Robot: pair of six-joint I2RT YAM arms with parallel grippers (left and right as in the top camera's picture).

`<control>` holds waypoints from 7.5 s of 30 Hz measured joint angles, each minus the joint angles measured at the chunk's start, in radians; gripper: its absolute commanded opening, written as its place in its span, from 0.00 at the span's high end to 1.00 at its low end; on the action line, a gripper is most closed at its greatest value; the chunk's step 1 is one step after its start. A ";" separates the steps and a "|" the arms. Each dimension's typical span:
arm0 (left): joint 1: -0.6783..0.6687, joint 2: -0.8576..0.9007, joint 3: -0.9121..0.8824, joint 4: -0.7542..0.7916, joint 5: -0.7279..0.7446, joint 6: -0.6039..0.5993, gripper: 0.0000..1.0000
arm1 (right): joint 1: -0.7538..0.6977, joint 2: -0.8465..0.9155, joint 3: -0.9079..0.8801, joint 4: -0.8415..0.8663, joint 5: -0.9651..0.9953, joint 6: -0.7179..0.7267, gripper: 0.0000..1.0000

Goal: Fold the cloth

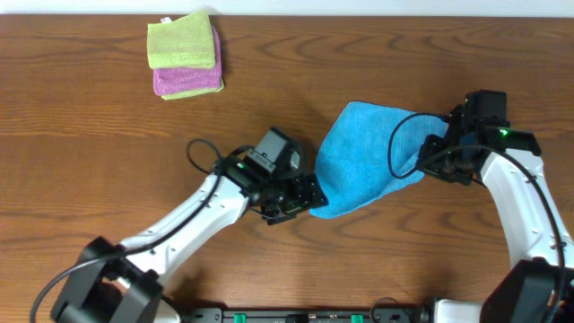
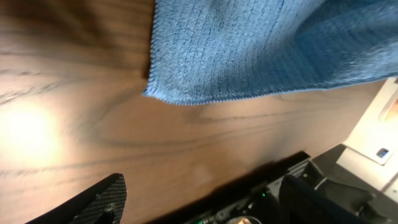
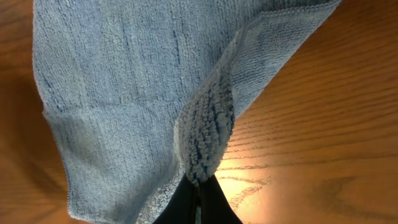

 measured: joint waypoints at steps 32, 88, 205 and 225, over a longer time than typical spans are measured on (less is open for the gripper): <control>-0.002 0.310 -0.041 0.323 0.145 -0.052 0.78 | 0.000 0.000 0.000 0.032 0.040 0.000 0.98; 0.350 -0.301 0.011 0.342 -0.047 -0.080 0.94 | 0.084 -0.344 0.108 0.229 -0.252 -0.051 0.99; 0.351 0.157 0.024 0.280 0.181 0.138 0.37 | 0.482 -0.038 0.154 0.227 0.449 0.308 0.17; 0.064 0.157 0.025 0.467 0.396 -0.004 0.23 | 0.170 -0.092 0.156 0.100 0.452 0.062 0.01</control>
